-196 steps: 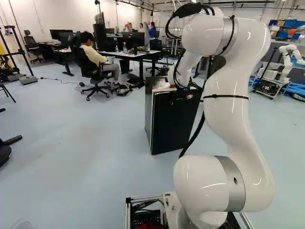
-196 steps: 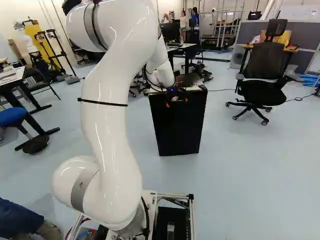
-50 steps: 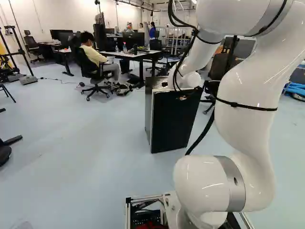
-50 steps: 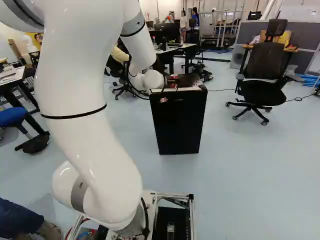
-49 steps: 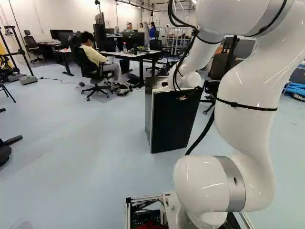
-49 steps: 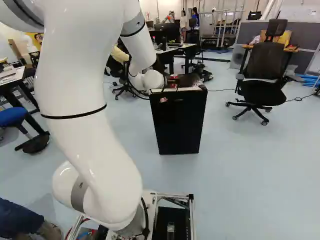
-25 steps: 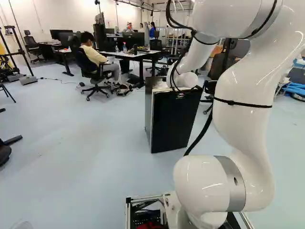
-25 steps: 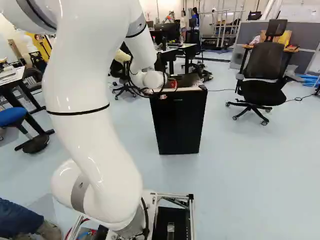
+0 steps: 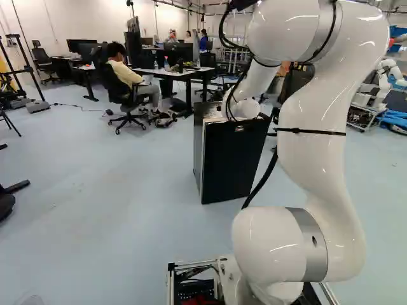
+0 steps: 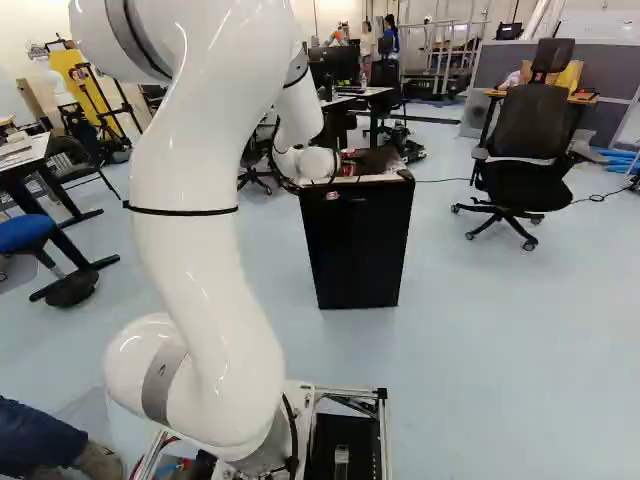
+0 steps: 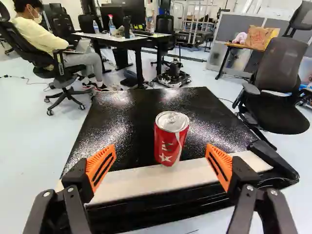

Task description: Grab a drink from the fridge

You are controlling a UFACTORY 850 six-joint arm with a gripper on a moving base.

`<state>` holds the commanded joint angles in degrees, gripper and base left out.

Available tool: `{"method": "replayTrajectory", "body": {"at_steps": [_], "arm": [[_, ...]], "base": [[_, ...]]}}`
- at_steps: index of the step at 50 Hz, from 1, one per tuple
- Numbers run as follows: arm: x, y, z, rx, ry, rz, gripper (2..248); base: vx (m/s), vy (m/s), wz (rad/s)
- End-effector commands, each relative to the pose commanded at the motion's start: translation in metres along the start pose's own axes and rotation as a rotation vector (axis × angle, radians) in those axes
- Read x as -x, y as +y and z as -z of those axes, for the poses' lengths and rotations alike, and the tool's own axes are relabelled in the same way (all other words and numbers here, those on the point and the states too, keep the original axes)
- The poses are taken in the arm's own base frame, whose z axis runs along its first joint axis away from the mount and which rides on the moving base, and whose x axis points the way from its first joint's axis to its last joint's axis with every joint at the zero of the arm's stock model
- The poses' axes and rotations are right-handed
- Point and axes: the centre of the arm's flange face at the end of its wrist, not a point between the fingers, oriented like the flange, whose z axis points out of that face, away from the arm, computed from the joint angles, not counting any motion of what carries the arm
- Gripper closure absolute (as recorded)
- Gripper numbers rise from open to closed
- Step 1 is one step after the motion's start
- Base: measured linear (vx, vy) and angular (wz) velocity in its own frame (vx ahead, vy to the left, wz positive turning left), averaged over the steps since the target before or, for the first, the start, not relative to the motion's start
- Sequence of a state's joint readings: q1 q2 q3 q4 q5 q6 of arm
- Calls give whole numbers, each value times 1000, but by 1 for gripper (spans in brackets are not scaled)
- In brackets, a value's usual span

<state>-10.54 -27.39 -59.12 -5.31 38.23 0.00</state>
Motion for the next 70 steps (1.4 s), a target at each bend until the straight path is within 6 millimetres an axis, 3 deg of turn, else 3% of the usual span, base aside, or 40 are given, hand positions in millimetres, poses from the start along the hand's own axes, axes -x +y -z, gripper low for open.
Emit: {"method": "replayTrajectory", "body": {"at_steps": [20,34,35,39,40,45,46,50,51,55,56,70], "arm": [[1,9,-44,11,14,-3,3],[1,10,-45,11,15,-3,3],[1,10,-45,11,15,-3,19],[1,10,-45,11,15,-3,19],[1,10,-45,11,15,-3,57],[1,10,-45,11,15,-3,57],[1,10,-45,11,15,-3,96],[1,10,-45,11,15,-3,96],[1,10,-45,11,15,-3,134],[1,10,-45,11,15,-3,134],[1,10,-45,11,15,-3,149],[-5,10,-43,12,25,-2,149]], "base": [[0,0,0],[0,0,0],[0,0,0],[0,0,0],[0,0,0],[0,0,0],[0,0,0],[0,0,0],[0,0,0],[0,0,0],[0,0,0],[0,0,0]]}}
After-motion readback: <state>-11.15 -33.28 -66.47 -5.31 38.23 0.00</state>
